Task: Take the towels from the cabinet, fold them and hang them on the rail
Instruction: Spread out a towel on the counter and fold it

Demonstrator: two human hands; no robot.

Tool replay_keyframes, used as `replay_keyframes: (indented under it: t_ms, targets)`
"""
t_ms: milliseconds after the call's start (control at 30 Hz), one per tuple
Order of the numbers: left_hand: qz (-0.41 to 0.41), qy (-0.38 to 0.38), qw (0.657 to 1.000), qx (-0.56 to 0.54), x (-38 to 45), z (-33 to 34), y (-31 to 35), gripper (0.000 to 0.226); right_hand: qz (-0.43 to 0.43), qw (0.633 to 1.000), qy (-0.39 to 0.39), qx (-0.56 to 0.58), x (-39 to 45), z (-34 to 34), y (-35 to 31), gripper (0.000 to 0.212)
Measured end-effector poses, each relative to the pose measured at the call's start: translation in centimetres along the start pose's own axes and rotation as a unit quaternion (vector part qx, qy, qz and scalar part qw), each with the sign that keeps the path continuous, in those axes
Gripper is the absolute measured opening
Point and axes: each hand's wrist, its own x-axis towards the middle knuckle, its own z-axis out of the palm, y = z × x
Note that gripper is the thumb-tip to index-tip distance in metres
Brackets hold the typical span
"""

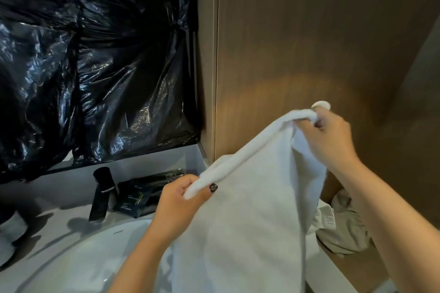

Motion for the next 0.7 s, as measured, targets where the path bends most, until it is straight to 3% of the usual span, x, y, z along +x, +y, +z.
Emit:
replay_keyframes:
  t_ms: [33,67,133,200,267,333,400,433,500,600,700]
  targets:
    - [0.005,0.000,1.000,-0.001,0.2,0.1,0.1,0.009,-0.002,0.998,-0.058,-0.034,-0.3,0.5,0.3,0.014]
    - [0.011,-0.002,1.000,-0.003,0.4,0.4,0.4,0.010,-0.002,0.991,-0.125,-0.057,-0.8,1.0,0.3,0.015]
    - [0.028,-0.015,0.999,-0.005,0.5,1.2,1.3,0.011,-0.031,0.961,-0.268,-0.058,-1.8,1.9,0.2,0.073]
    - [0.046,-0.037,0.998,-0.005,0.5,2.1,2.5,0.013,-0.092,0.930,-0.349,-0.065,-2.4,2.7,-0.5,0.093]
    - [0.067,-0.063,0.996,-0.001,0.5,2.7,3.6,0.013,-0.134,0.910,-0.391,-0.040,-3.0,3.6,-1.3,0.084]
    - [0.087,-0.069,0.994,0.001,0.4,3.0,4.6,0.009,-0.146,0.895,-0.420,0.015,-3.5,4.5,-1.4,0.049]
    - [0.090,-0.053,0.994,-0.008,0.5,3.4,5.6,0.010,-0.137,0.891,-0.426,0.074,-3.5,4.6,-1.2,0.015]
    - [0.089,-0.045,0.995,-0.012,0.5,3.6,6.1,0.015,-0.131,0.895,-0.416,0.094,-3.3,4.4,-0.8,0.010]
    - [0.080,-0.029,0.996,-0.015,0.7,4.0,7.0,0.023,-0.131,0.921,-0.355,0.097,-2.2,3.5,-0.3,0.031]
    - [0.058,-0.009,0.998,0.015,1.4,4.6,7.5,0.014,-0.116,0.960,-0.239,0.088,0.3,1.1,0.6,0.017]
    - [0.040,-0.002,0.998,0.042,1.8,5.0,7.2,0.022,-0.088,0.977,-0.175,0.081,2.5,-1.2,1.5,0.017]
